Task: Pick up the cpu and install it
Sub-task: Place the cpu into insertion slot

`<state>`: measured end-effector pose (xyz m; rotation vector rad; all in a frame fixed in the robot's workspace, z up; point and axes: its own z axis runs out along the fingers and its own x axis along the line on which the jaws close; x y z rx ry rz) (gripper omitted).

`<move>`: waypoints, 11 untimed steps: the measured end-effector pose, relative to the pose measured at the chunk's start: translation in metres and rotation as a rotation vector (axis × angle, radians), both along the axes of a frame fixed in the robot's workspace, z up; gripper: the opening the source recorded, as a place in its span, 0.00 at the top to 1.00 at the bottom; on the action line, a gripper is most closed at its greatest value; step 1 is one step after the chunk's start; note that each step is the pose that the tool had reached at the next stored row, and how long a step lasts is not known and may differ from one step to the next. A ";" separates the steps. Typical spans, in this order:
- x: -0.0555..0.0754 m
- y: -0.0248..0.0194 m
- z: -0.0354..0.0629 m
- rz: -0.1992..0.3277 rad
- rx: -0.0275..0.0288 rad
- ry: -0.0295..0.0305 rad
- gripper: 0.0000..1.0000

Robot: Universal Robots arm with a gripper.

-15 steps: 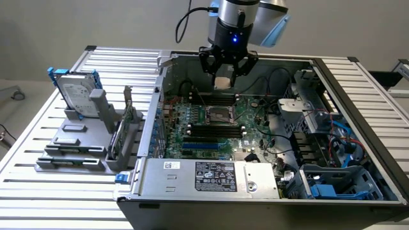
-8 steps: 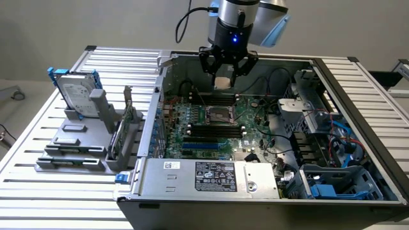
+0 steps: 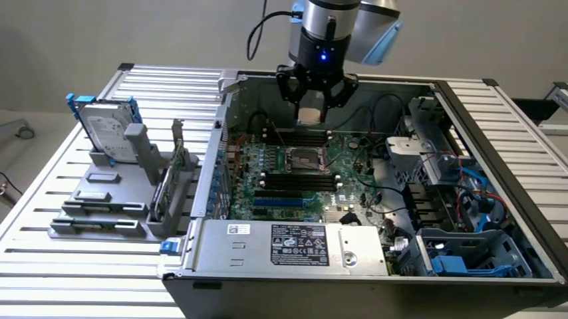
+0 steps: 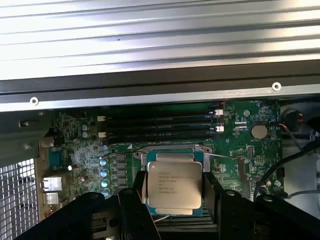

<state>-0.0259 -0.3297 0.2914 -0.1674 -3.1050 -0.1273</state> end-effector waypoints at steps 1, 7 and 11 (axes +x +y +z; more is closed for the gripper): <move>0.000 0.0000 -0.0007 -0.018 0.0001 0.0000 0.45; 0.000 0.0000 -0.0049 -0.128 0.0000 0.0000 0.45; 0.000 0.0000 -0.0081 -0.201 0.0001 0.0000 0.45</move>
